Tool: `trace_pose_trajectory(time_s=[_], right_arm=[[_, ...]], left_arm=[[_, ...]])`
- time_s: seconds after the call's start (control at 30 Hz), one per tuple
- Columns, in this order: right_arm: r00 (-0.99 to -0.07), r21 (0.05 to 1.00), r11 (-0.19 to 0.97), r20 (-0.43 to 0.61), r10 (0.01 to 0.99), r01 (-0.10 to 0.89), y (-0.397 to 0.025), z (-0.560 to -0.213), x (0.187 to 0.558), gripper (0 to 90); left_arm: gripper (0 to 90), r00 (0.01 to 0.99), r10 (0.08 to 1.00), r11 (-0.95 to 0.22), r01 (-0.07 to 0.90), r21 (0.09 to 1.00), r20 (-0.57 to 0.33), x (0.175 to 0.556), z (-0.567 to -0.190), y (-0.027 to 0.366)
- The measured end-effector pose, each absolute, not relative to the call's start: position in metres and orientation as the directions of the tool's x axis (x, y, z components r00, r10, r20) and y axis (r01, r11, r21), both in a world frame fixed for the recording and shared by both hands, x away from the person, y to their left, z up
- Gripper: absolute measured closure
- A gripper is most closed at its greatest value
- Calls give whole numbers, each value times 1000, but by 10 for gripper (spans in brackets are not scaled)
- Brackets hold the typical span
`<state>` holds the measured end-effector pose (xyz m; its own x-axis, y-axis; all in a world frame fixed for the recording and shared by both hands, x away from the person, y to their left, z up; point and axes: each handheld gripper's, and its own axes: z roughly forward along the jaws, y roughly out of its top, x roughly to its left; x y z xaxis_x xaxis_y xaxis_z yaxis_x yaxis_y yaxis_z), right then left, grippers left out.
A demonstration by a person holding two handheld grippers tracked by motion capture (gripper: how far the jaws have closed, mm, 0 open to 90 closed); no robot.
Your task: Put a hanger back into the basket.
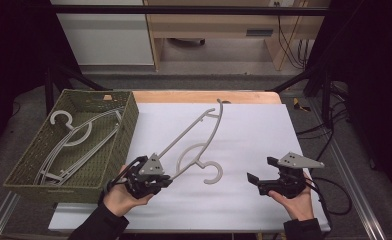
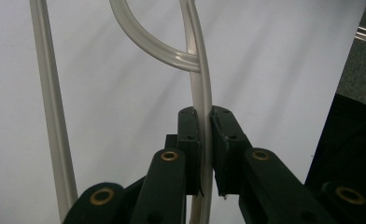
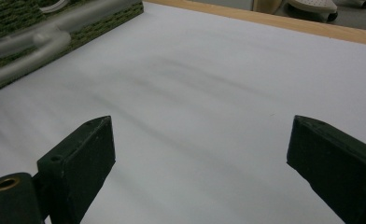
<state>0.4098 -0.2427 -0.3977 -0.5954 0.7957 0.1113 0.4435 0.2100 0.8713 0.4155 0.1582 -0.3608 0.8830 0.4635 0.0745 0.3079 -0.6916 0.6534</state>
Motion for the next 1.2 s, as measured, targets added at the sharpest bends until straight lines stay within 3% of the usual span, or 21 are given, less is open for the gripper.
trace_pose_trajectory(time_s=[0.47,1.2], right_arm=[[-605,884,207,102,789,419,-243,-398,410,68],[-581,893,191,91,809,407,-243,-397,409,13]], left_arm=[[825,872,479,-671,290,682,99,422,-298,197],[825,819,570,-627,377,681,71,460,-280,285]])
